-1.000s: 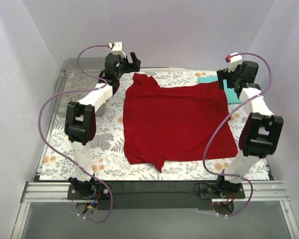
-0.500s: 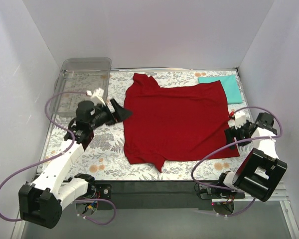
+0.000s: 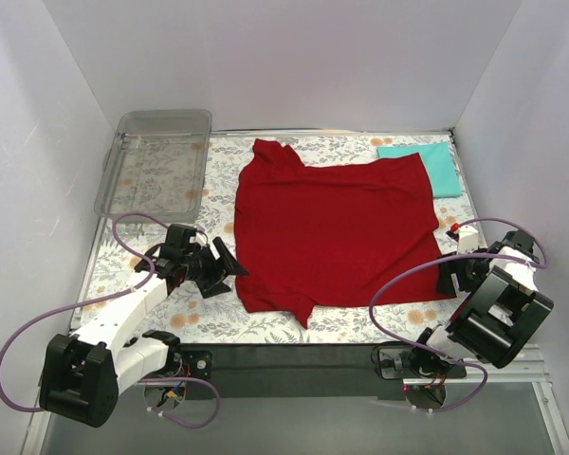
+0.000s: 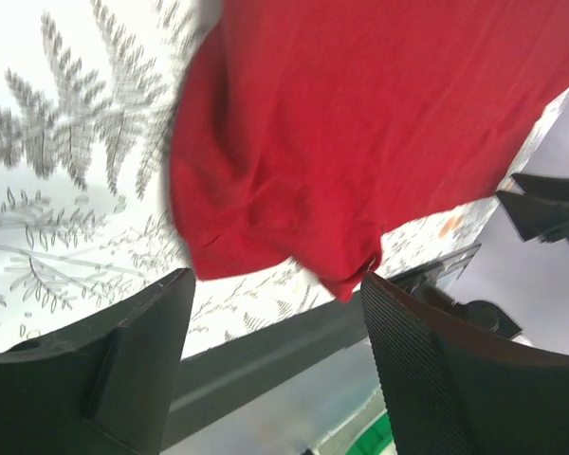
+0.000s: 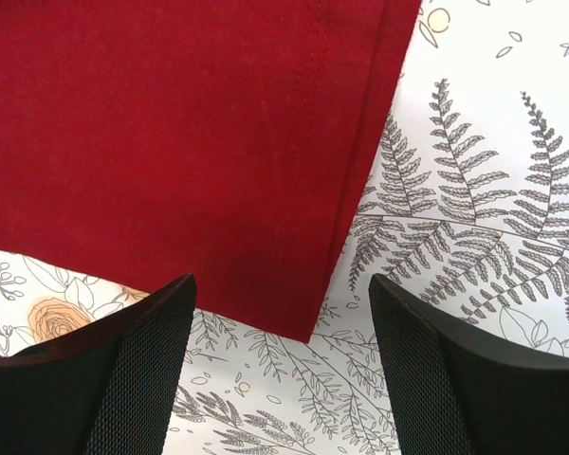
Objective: Fold and stack the t-shirts
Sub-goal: Flatten the tshirt out
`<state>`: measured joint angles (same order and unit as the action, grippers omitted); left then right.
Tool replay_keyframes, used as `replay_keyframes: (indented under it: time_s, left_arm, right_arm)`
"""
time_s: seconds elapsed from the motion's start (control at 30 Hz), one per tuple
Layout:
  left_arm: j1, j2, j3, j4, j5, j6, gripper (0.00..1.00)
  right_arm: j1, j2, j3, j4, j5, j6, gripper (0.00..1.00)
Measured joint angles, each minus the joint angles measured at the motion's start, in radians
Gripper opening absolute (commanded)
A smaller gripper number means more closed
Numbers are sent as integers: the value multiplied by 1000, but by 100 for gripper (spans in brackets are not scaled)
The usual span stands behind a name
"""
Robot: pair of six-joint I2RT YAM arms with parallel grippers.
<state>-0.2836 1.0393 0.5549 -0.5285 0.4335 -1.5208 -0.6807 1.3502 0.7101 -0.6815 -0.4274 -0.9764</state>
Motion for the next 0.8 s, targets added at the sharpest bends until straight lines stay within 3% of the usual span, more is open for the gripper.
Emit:
replay_keyframes:
  time_s: [0.33,0.47,0.6,0.73,0.8]
  left_arm:
    - [-108,8,-116,3,-42,-109,60]
    - [-145,62,-117,42,-83,-138,50]
    - [-166,110,-117,81,-119,-158,18]
    - [-172,115,-117,104,-139,-157,0]
    - [-172,102,-121,111,-144,-151,0]
  right_arm:
    - [0,42,-2,1,-50,-22,62]
    - [0,44,-2,2,-57,-24,61]
    - [0,46,-2,2,-62,-26,61]
    - [0,47,-2,2,-63,-29,60]
    - [0,47,-3,3,-63,-31,60]
